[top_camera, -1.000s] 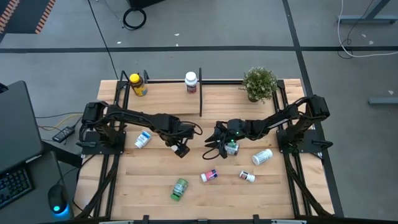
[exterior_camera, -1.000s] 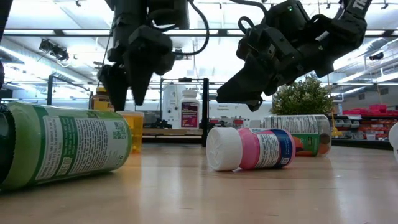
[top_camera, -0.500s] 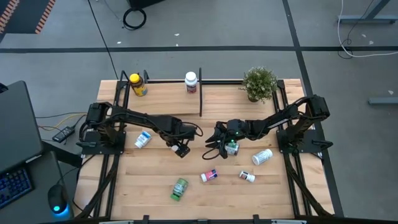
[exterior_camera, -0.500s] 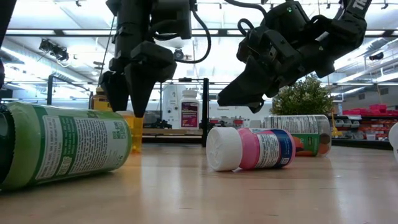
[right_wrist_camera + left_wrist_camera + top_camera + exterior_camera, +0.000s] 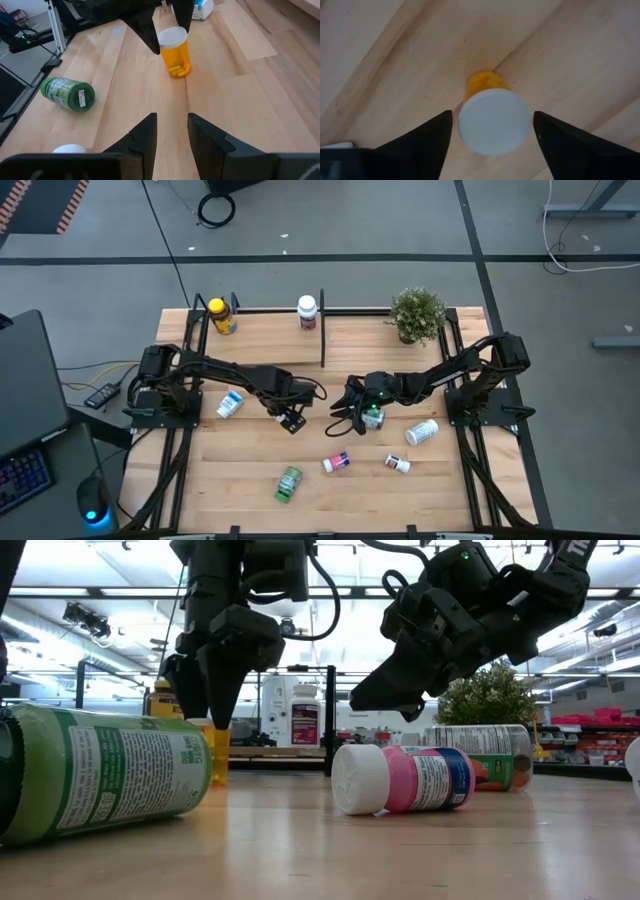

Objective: Pick and place medicine bottles onto shelf by color
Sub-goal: Put the orange medicine bottle on the shelf

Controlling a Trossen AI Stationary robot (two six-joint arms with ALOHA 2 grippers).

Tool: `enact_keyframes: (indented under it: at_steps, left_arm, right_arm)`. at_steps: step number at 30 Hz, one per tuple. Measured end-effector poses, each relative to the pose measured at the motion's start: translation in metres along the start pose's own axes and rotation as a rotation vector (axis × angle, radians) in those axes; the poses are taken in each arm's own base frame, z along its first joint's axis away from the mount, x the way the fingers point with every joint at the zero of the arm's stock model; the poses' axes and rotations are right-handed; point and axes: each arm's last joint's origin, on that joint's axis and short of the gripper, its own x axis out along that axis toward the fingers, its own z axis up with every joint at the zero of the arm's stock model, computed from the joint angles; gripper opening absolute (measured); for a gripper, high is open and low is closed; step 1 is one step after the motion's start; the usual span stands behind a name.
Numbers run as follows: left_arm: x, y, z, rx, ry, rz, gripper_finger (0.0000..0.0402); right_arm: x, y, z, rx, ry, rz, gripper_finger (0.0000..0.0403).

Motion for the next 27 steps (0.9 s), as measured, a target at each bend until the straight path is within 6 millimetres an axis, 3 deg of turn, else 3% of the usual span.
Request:
enact_keyframes:
  at_steps: [9,18,27]
  left_arm:
    - [0.0,0.0,0.0,0.001,0.0,-0.001,0.0222]
    - [0.0,0.002,0.001,0.007,0.004,0.005,0.0233]
    - [-0.001,0.013,0.006,-0.032,0.048,0.027,0.022]
  right_arm:
    - [0.0,0.0,0.0,0.0,0.0,0.0,0.0117]
    - [0.0,0.0,0.0,-0.001,0.001,0.0,0.0117]
    - [0.0,0.0,-0.001,0.0,0.015,-0.003,0.0117]
